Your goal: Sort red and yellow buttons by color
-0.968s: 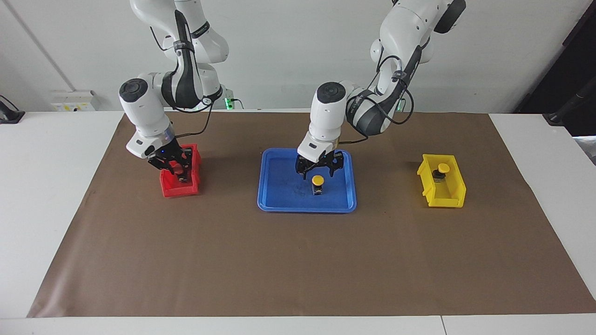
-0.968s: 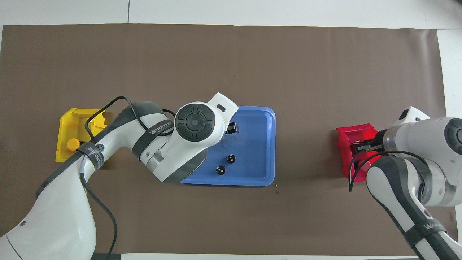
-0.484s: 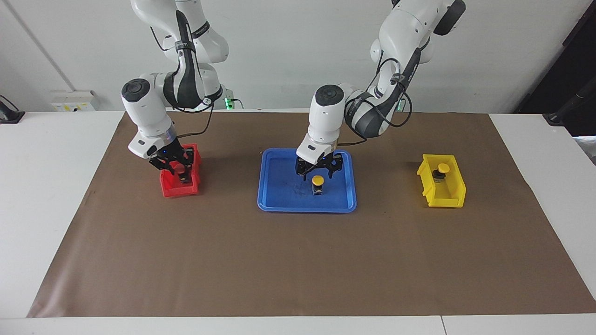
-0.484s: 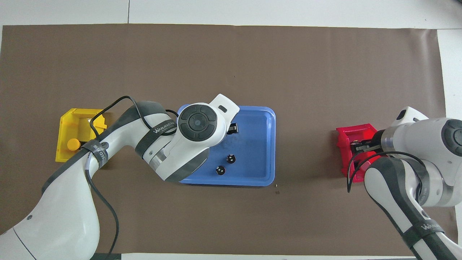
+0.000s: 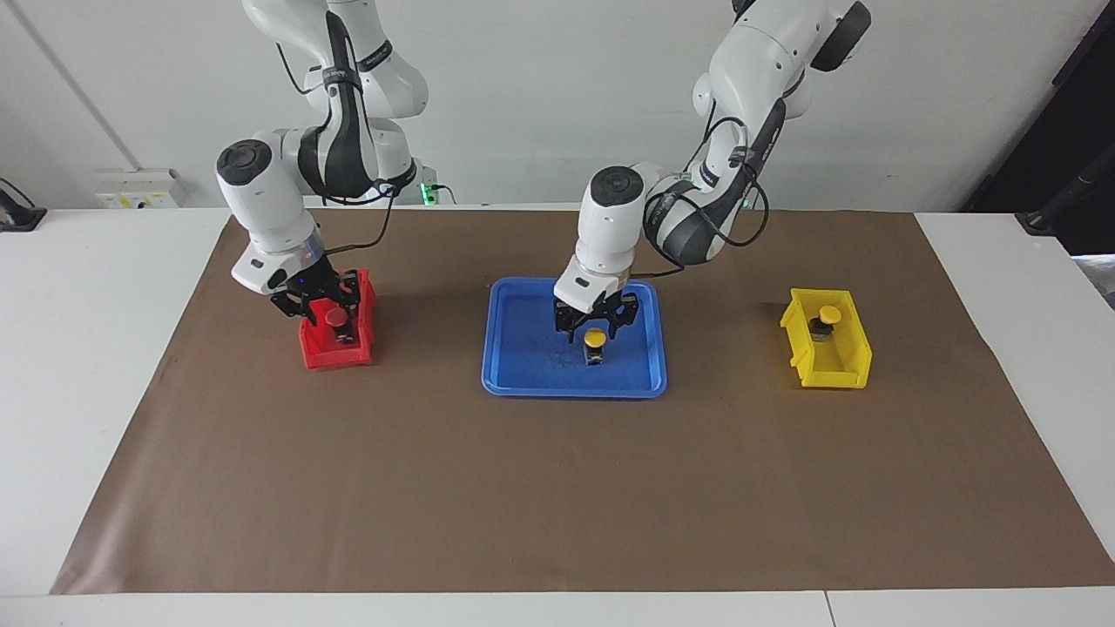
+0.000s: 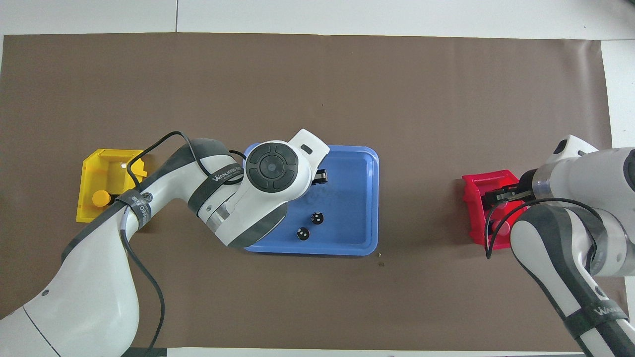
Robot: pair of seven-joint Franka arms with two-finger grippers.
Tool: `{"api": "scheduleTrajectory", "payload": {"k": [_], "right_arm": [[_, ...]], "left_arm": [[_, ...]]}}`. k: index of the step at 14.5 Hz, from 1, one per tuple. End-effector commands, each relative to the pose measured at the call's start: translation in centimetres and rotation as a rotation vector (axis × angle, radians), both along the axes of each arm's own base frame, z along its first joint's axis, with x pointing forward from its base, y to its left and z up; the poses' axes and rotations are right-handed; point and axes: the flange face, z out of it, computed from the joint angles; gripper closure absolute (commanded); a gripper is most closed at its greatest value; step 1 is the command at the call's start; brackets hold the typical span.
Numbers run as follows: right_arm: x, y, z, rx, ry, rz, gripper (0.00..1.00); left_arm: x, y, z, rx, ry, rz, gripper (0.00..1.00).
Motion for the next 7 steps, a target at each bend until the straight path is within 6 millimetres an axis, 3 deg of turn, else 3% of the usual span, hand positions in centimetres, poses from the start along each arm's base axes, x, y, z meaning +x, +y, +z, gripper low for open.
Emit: {"api": "scheduleTrajectory", "payload": {"k": [1, 3, 4, 7], "right_arm": [[1.2, 0.0, 4.7, 0.012, 0.010, -0.002, 0.22], [2.0, 0.3, 9.0, 0.012, 0.017, -0.025, 0.09], [2.3, 0.1, 11.6, 0.013, 0.023, -0.029, 0.00], [2.3, -0.9, 17.3, 0.006, 0.039, -0.048, 0.00]], "left_arm": [[0.7, -0.2, 0.4, 0.000, -0.019, 0.012, 0.66], [1.0, 0.1, 0.4, -0.001, -0.019, 0.017, 0.92], [1.1, 0.2, 0.6, 0.000, -0.022, 0.019, 0.99], [2.4, 0.7, 3.3, 0.029, -0.015, 0.043, 0.99]]}}
